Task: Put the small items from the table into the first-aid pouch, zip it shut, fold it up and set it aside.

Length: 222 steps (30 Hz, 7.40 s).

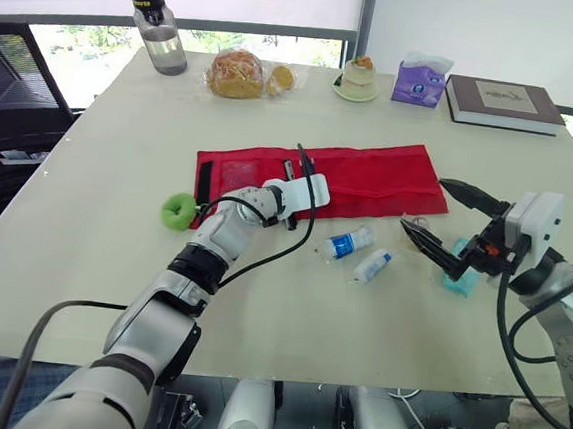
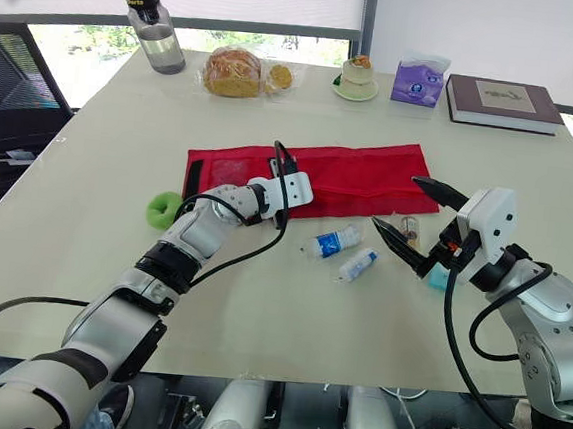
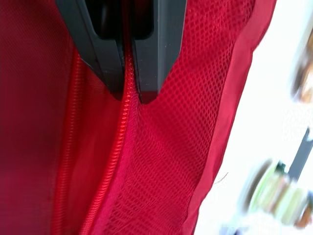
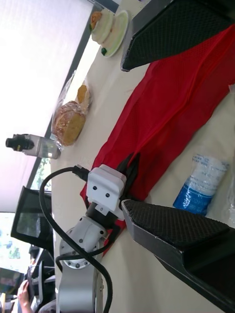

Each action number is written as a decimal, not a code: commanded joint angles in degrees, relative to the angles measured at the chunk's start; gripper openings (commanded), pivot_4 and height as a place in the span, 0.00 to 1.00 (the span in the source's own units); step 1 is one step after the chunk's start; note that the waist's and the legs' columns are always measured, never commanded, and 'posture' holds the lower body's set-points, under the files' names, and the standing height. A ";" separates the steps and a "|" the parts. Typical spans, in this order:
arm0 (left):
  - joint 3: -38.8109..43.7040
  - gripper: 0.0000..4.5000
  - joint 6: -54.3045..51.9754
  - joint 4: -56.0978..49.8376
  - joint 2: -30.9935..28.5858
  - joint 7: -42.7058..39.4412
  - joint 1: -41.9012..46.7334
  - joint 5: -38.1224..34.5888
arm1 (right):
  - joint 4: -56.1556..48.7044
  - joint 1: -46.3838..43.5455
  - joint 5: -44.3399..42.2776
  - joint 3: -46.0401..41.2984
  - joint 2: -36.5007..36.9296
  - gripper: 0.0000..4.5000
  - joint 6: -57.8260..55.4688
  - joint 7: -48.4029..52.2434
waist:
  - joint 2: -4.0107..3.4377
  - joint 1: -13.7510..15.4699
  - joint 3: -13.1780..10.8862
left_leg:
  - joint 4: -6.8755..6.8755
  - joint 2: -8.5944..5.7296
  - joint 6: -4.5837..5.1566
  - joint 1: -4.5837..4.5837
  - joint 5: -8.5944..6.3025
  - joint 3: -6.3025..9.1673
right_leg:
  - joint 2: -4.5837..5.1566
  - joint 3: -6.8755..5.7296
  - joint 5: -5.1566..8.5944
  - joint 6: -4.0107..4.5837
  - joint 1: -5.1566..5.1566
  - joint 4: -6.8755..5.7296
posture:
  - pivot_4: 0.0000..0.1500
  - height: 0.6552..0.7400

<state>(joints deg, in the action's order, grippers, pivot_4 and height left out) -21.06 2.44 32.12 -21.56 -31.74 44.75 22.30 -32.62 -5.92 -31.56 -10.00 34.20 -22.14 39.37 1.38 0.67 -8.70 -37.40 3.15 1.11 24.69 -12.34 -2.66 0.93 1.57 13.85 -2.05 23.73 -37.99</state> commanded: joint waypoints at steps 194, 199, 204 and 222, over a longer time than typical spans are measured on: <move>5.05 0.00 -9.96 0.01 11.47 -15.50 4.91 -14.37 | 26.08 -42.08 34.45 26.92 -18.06 0.86 -50.19 -5.84 | -0.19 -1.56 -0.12 | -0.27 -0.02 -0.04 0.12 0.03 0.01 | -0.03 0.04 0.02 0.01 0.41 -0.81 | 1.00 1.00; 5.81 0.00 -10.14 0.82 11.22 -16.11 4.87 -15.48 | 22.06 -41.35 30.85 25.78 -14.28 0.86 -51.35 -4.37 | -0.19 -1.45 -0.12 | -0.27 -0.02 -0.04 0.12 0.03 0.02 | -0.03 0.04 0.02 0.01 0.41 -0.82 | 1.00 1.00; 7.51 0.00 -11.25 1.80 11.61 -16.79 4.90 -18.03 | 16.72 -39.63 26.64 23.22 -9.17 0.86 -53.07 -2.33 | -0.19 -1.40 -0.12 | -0.27 -0.02 -0.04 0.13 0.03 0.02 | -0.02 0.04 0.02 0.01 0.41 -0.79 | 1.00 1.00; 7.30 0.00 -10.29 3.37 10.78 -17.81 5.73 -18.52 | 18.70 -29.09 27.01 27.68 5.42 0.01 -33.54 -0.20 | -0.18 -1.55 -0.13 | -0.23 -0.03 -0.03 0.11 0.03 -0.01 | -0.04 0.09 0.04 0.00 0.41 -0.73 | 1.00 1.00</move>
<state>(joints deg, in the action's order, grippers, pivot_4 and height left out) -13.55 -8.71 35.79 -10.89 -48.91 49.41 4.31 -13.77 -34.55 -5.83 17.41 39.85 -58.19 39.65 1.20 -0.88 -8.82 -37.64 3.11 1.08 24.80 -12.32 -2.66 0.89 1.66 13.88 -2.05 24.14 -38.72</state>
